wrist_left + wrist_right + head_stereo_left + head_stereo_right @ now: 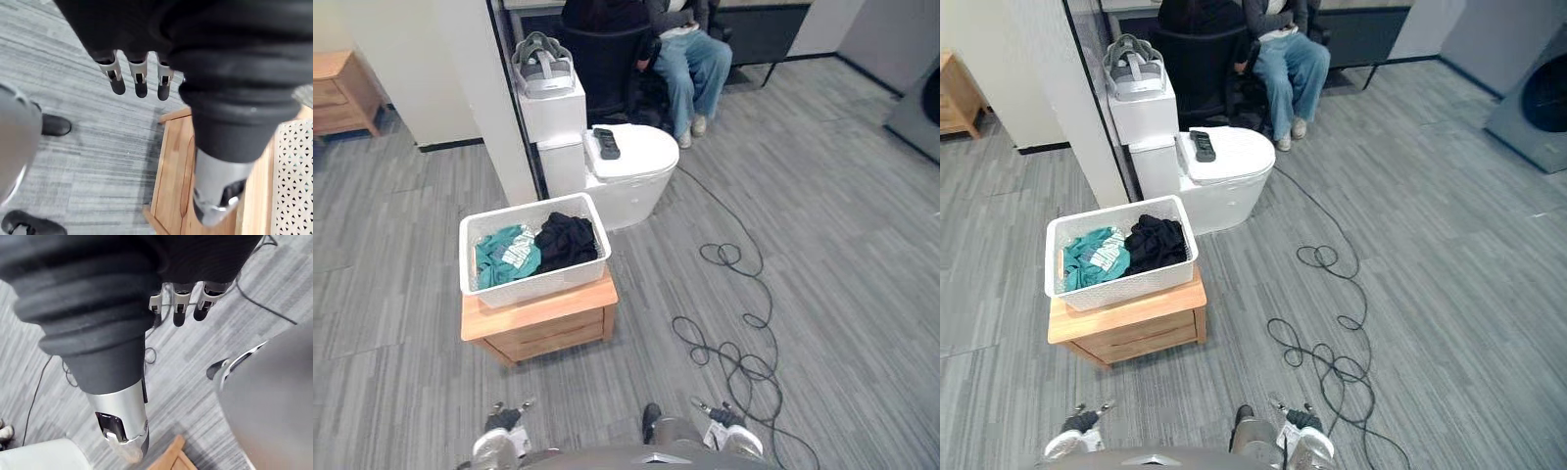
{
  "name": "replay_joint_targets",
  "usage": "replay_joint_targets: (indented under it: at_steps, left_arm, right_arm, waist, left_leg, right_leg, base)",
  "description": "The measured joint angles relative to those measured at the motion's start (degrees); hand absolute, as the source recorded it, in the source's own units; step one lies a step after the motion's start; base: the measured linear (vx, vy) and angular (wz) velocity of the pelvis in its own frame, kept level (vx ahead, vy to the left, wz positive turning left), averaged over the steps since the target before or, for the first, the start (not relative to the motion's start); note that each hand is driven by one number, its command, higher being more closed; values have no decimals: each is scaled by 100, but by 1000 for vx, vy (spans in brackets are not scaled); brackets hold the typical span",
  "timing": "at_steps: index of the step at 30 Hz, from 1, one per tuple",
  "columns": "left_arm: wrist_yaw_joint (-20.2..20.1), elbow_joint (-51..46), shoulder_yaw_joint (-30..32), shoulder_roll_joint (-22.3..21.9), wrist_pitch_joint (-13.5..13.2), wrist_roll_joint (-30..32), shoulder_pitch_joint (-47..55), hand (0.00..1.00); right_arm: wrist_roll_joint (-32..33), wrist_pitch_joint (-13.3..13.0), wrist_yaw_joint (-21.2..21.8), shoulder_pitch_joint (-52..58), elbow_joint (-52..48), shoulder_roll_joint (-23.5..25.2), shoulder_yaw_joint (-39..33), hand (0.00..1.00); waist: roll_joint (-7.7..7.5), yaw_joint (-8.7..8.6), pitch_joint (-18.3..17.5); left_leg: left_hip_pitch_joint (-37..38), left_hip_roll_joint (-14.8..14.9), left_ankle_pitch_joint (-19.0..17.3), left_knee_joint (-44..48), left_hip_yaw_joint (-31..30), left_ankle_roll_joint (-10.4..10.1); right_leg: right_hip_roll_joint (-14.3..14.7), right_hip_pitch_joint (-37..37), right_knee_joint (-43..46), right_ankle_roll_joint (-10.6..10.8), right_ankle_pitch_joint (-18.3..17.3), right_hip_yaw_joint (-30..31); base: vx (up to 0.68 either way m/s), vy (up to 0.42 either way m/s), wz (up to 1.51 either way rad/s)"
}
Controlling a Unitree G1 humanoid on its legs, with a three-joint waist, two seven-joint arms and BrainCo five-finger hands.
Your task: Pick up the laundry basket with both hands and put the clothes into the washing machine.
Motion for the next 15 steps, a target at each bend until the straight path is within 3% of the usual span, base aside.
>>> replay_joint_targets:
  at_steps: [5, 10, 15]
  left_arm:
    - [124, -309, -121, -6, -84, -415, 13, 0]
    - [251, -1759, -170, 45, -268, -1139, 490, 0]
    - [180, -2801, 278, 731, -394, -1467, 692, 0]
  right_arm:
    - [-65, -28, -36, 43, -477, -12, 141, 0]
    - [-63, -109, -182, 341, -2216, -2, 226, 0]
    - [-113, -231, -229, 412, -3644, -25, 220, 0]
  waist:
    - [-25, 10, -21]
    - [-37, 25, -24]
    - [-156, 57, -125]
  left_leg:
    - [-98, 165, 222, -123, -329, -16]
    - [-291, 138, 234, -268, -409, -36]
    - [-537, 1, 245, -304, -399, -15]
  right_leg:
    - [166, 368, -613, -139, 110, -411]
    - [207, 392, -1082, -141, 470, -463]
    - [150, 398, -1719, -100, 947, -428]
  base:
    - [32, -115, 44]
    - [-30, 13, 7]
    - [-56, 39, -3]
